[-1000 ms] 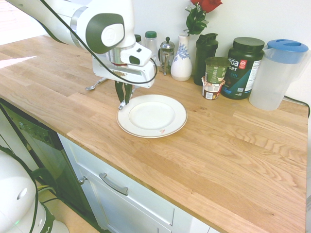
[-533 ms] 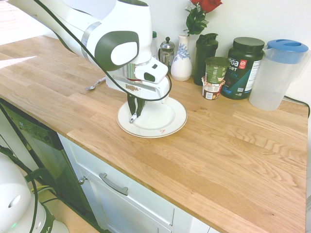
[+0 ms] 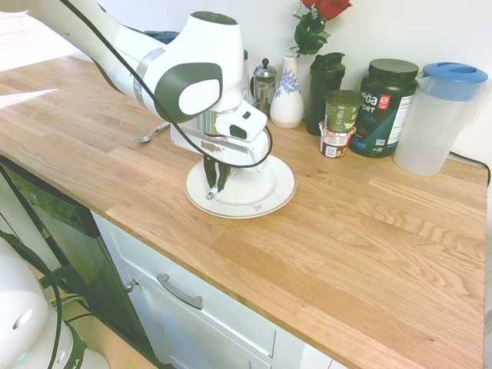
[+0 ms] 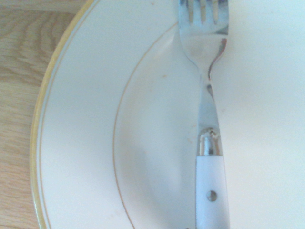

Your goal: Put the fork into the plate

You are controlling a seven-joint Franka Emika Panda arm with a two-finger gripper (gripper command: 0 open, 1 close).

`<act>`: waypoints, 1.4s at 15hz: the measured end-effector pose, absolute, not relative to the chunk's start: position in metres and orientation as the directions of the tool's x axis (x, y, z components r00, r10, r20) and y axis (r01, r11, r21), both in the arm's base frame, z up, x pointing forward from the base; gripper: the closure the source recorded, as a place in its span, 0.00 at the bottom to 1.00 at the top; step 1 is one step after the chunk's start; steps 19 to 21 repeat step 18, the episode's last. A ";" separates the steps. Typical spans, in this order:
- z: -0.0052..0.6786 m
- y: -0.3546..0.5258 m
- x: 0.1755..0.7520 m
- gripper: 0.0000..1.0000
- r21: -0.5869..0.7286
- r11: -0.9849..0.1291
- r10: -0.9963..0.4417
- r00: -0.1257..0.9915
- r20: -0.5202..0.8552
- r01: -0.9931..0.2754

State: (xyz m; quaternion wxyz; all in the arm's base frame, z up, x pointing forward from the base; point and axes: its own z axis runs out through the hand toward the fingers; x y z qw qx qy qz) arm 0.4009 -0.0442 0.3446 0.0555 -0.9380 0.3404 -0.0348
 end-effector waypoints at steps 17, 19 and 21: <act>0.374 -0.042 0.416 0.00 -0.158 -0.763 -0.641 0.765 0.061 -0.627; 0.378 -0.042 0.417 0.00 -0.173 -0.754 -0.650 0.758 0.059 -0.633; 0.378 -0.042 0.417 0.00 -0.173 -0.754 -0.650 0.758 0.059 -0.633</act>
